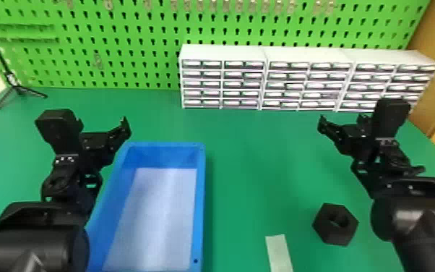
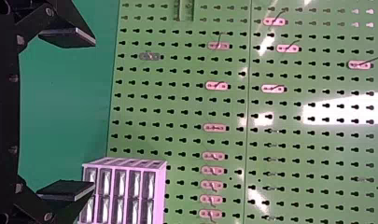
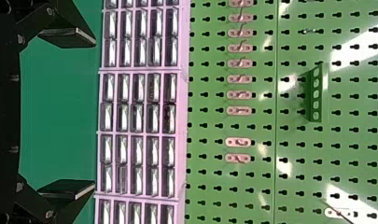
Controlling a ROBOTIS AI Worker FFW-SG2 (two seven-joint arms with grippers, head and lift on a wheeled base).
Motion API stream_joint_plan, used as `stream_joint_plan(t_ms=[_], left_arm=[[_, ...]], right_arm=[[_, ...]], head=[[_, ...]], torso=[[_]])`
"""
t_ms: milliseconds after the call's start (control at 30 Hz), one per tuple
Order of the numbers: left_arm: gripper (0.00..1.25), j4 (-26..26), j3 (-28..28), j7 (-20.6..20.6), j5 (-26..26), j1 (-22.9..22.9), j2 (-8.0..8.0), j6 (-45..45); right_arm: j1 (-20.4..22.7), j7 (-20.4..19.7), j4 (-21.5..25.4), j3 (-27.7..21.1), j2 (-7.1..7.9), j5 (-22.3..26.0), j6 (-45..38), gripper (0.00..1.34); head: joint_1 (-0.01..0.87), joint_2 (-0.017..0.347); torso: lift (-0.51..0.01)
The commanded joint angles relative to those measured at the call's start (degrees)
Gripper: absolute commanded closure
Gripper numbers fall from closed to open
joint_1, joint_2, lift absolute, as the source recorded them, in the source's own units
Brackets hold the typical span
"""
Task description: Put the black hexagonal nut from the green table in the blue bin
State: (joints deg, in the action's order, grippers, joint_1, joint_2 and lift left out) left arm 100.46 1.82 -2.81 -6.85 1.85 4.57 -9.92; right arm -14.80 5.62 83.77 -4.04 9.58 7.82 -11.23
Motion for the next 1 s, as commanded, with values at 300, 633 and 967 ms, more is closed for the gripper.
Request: stream_joint_plan(t_ms=[300,633,967], left_arm=[[0.2,0.0,0.03,0.0,0.0,0.0,0.0,0.08],[0.2,0.0,0.03,0.0,0.0,0.0,0.0,0.08],[0.2,0.0,0.12,0.0,0.0,0.0,0.0,0.08]], right_arm=[[0.03,0.0,0.17,0.0,0.0,0.0,-0.11,0.22],[0.03,0.0,0.17,0.0,0.0,-0.09,-0.2,0.22],[0.03,0.0,0.61,-0.09,0.18,-0.09,-1.69,0.22]], head=[[0.686,0.028],[0.686,0.028],[0.686,0.028]], torso=[[-0.096],[-0.096],[-0.096]])
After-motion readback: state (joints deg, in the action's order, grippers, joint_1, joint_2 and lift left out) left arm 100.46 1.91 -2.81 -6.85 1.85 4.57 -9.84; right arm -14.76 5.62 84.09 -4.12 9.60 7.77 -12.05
